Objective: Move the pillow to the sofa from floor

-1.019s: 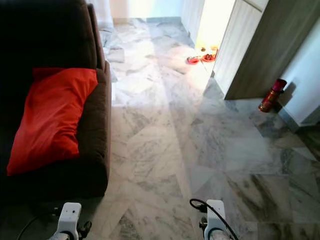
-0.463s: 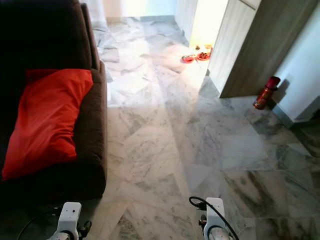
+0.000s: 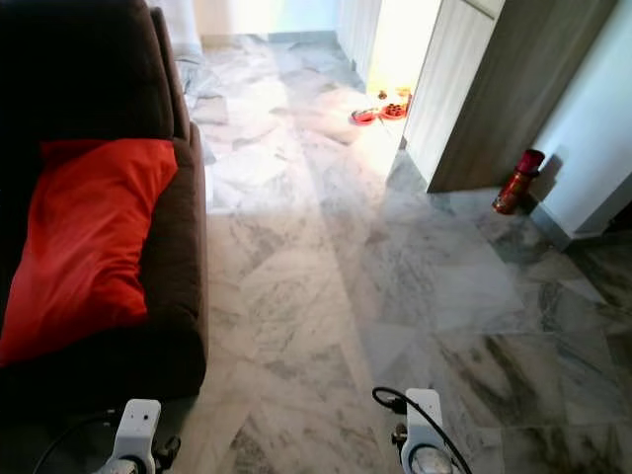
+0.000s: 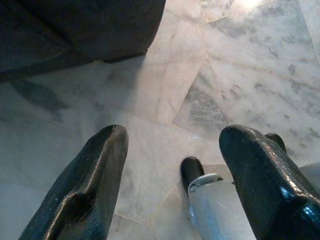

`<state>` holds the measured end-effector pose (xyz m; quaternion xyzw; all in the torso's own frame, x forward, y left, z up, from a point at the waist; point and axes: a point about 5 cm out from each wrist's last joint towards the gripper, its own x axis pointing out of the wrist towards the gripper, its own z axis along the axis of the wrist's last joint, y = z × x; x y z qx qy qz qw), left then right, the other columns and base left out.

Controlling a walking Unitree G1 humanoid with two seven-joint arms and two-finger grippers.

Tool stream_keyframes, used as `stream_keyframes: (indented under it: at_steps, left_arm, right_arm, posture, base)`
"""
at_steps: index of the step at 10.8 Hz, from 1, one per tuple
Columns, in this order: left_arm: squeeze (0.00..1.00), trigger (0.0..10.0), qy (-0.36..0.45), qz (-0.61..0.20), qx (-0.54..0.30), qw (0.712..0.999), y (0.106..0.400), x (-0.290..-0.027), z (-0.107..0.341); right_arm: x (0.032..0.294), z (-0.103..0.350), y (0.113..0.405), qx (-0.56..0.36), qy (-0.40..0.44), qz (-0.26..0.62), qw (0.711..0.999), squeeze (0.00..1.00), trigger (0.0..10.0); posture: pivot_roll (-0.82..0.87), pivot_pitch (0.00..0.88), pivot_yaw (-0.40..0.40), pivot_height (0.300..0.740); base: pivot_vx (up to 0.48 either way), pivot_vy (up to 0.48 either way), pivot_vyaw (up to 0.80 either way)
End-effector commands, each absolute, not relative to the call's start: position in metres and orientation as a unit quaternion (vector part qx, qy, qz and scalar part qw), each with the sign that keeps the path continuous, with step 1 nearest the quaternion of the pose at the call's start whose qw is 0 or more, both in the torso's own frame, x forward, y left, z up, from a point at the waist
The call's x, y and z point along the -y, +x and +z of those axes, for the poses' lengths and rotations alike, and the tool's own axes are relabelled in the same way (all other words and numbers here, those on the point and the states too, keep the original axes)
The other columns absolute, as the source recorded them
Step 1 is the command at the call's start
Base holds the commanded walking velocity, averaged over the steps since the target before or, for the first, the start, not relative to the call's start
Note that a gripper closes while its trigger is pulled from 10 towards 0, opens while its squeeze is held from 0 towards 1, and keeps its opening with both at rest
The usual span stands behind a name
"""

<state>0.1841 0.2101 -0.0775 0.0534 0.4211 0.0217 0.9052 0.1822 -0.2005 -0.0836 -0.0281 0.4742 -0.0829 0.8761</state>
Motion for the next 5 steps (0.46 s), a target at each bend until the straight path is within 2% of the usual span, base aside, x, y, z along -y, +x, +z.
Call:
stream_keyframes:
  at_steps: [1, 4, 5]
  left_arm:
    - [0.0, 10.0, 0.055, 0.023, -0.428, 0.902, 0.1816, -0.2105, -0.0789]
    - [0.0, 10.0, 0.054, 0.024, -0.429, 0.901, 0.1811, -0.2108, -0.0792]
    - [0.0, 10.0, 0.053, 0.024, -0.43, 0.901, 0.1808, -0.2111, -0.0792]
  right_arm:
    - [0.1995, -0.0832, 0.1837, -0.476, -0.03, -0.083, 0.875, 0.0, 10.0]
    - [0.2, -0.0841, 0.1815, -0.478, -0.03, -0.083, 0.874, 0.0, 10.0]
    - [0.2, -0.0842, 0.1813, -0.478, -0.03, -0.083, 0.874, 0.0, 10.0]
  posture:
    - [0.0, 0.04, -0.05, 0.74]
    - [0.0, 0.04, -0.05, 0.74]
    - [0.0, 0.039, -0.049, 0.74]
  base:
    - [0.296, 0.0, -0.68]
    - [0.291, 0.0, -0.68]
    - [0.0, 0.0, -0.69]
